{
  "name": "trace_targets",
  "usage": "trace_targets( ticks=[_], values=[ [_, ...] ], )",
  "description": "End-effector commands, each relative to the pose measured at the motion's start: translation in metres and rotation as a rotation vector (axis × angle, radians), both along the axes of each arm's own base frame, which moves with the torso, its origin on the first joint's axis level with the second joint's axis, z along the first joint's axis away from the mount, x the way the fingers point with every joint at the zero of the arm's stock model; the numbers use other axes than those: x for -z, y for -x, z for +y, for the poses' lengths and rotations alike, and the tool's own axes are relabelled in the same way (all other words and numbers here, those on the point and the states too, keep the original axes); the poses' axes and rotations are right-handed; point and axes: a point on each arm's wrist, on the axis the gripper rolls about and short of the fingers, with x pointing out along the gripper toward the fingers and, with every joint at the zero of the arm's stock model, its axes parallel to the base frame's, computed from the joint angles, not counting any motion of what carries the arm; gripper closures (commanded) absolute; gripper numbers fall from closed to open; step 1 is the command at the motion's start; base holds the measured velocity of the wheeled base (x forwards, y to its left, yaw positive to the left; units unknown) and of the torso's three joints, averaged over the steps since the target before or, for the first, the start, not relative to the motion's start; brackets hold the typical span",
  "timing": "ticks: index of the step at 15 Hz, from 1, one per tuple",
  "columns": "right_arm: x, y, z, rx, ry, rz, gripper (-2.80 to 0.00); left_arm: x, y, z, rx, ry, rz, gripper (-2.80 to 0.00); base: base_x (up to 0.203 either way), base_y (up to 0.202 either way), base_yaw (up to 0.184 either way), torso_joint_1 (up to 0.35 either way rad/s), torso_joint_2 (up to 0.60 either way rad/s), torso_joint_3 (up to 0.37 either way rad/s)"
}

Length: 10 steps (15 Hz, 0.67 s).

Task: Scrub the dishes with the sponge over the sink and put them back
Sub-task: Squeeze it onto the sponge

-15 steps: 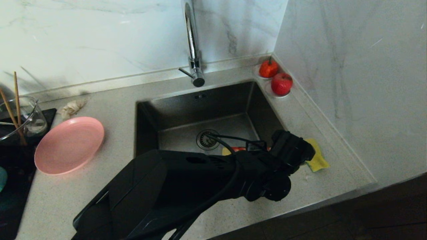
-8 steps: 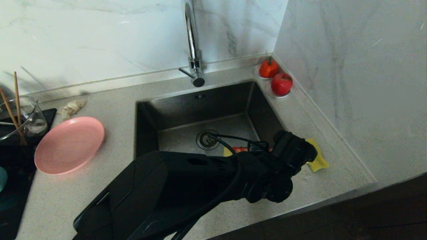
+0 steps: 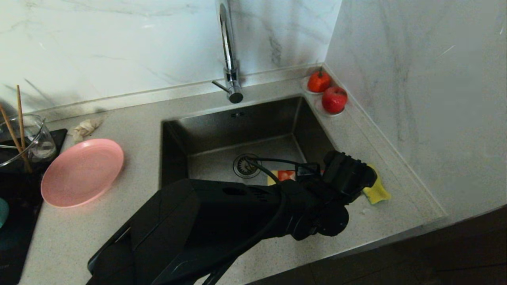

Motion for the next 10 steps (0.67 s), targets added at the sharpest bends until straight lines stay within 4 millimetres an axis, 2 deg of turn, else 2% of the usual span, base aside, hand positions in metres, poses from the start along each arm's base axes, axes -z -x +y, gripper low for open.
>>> trace_targets(
  ticks=[1, 4, 10],
  values=[
    [0.0001, 0.0000, 0.0000, 0.000, 0.000, 0.000, 0.00, 0.0012, 0.0000, 0.0005, -0.001, -0.025, 0.002, 0.00, 0.000, 0.000, 0.000, 0.000, 0.00, 0.000],
    [0.0001, 0.0000, 0.0000, 0.000, 0.000, 0.000, 0.00, 0.0023, 0.0002, -0.0002, 0.001, -0.083, -0.009, 0.00, 0.000, 0.000, 0.000, 0.000, 0.00, 0.000],
    [0.0001, 0.0000, 0.0000, 0.000, 0.000, 0.000, 0.00, 0.0032, 0.0014, -0.0012, 0.004, -0.090, -0.009, 0.00, 0.000, 0.000, 0.000, 0.000, 0.00, 0.000]
  ],
)
